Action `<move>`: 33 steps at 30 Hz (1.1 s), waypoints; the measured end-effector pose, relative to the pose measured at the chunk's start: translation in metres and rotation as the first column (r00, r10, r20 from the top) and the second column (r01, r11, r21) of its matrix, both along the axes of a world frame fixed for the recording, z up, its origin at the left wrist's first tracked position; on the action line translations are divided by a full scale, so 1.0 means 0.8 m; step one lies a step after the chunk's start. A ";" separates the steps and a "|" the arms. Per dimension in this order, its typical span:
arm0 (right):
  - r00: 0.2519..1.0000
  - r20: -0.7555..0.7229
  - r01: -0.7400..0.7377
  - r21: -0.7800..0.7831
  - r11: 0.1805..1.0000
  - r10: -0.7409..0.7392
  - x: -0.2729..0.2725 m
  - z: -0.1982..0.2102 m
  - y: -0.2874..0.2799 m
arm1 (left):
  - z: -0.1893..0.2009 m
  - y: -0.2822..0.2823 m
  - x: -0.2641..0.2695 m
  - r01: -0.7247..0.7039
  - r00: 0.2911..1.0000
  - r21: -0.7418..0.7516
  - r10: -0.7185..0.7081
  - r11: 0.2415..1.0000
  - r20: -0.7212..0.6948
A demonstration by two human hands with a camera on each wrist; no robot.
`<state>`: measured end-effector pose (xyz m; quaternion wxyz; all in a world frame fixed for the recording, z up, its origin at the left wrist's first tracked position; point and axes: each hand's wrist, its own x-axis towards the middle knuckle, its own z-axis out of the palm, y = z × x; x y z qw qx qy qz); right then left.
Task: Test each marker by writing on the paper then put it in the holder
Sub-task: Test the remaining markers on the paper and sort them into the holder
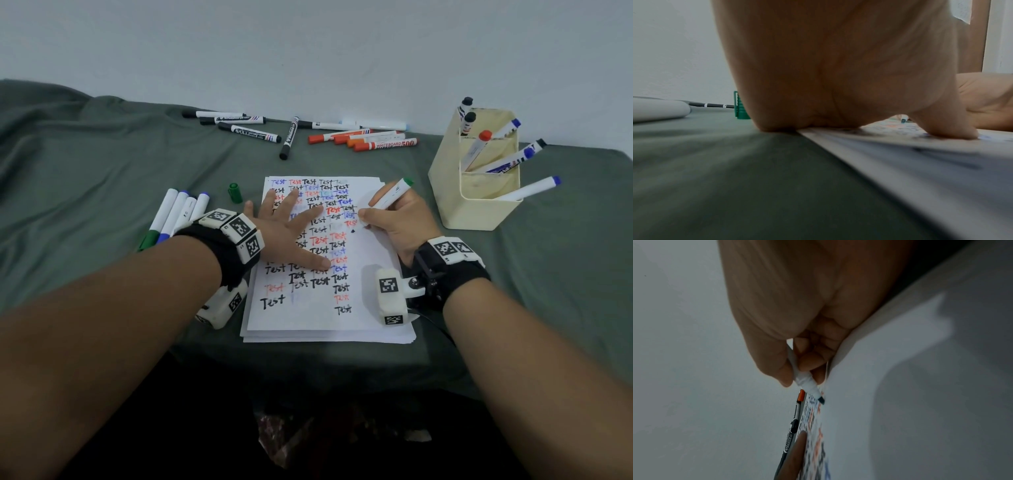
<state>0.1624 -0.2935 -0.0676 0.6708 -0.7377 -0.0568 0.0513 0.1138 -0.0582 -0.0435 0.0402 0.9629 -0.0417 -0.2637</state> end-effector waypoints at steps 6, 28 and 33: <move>1.000 0.009 0.025 0.002 1.000 -0.025 -0.001 0.001 -0.002 | -0.003 0.002 0.002 0.000 1.000 0.003 0.000 1.000 0.001; 0.998 0.051 0.029 -0.028 0.999 -0.028 0.001 -0.002 -0.004 | -0.007 0.003 0.003 0.012 1.000 0.015 -0.012 1.000 0.019; 0.998 -0.024 0.055 0.212 0.976 -0.051 0.005 -0.006 -0.004 | -0.008 0.004 0.003 0.014 1.000 0.020 -0.014 1.000 0.013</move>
